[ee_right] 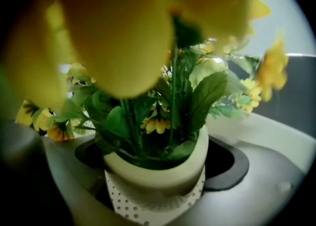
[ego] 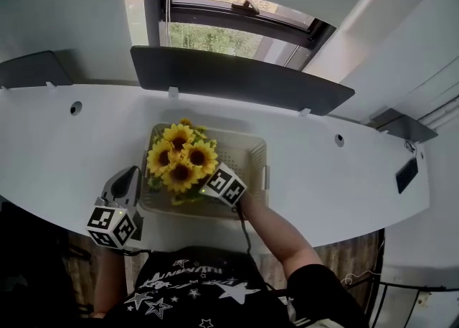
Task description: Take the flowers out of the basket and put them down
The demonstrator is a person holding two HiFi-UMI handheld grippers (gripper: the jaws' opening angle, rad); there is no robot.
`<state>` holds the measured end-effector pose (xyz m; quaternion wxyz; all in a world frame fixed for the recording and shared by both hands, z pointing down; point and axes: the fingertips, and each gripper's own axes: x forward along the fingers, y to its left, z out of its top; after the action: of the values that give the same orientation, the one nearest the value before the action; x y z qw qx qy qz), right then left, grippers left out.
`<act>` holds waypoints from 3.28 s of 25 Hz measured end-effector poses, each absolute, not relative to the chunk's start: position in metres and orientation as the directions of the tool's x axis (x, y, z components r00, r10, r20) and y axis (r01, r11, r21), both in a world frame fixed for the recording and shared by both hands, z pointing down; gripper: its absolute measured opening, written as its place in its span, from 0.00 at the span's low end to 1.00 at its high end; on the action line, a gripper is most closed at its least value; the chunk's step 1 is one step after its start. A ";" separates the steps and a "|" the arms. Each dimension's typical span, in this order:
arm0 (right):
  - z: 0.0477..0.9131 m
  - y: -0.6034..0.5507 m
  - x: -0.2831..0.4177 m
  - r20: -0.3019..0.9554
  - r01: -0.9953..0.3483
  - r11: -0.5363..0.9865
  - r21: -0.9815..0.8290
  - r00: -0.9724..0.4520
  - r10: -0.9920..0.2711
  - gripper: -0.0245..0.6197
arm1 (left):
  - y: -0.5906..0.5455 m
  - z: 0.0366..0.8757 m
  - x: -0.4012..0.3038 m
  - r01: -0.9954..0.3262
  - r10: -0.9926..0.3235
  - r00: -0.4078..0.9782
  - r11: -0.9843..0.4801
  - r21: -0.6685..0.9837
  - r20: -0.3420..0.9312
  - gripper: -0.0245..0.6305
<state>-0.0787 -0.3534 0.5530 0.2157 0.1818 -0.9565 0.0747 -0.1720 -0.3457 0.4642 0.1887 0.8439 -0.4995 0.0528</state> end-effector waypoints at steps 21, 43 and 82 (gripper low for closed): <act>0.470 -0.344 -0.065 0.384 -0.509 0.861 0.013 -0.792 -0.474 0.89 | -0.337 0.435 -0.159 -0.752 -0.725 0.658 -0.615 0.239 0.203 0.05; 0.432 -0.324 0.019 0.285 -0.696 0.718 0.026 -0.683 -0.672 0.89 | -0.326 0.413 -0.083 -0.636 -0.619 0.771 -0.740 0.221 0.150 0.05; 0.519 -0.369 0.296 0.293 -0.746 0.658 -0.104 -0.655 -0.696 0.89 | -0.347 0.436 0.150 -0.770 -0.727 0.636 -0.620 0.150 0.259 0.05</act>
<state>0.2962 -0.3688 0.5190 0.1145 0.3991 -0.9033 0.1082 0.1495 -0.3469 0.4362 0.1241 0.8957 -0.4180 0.0869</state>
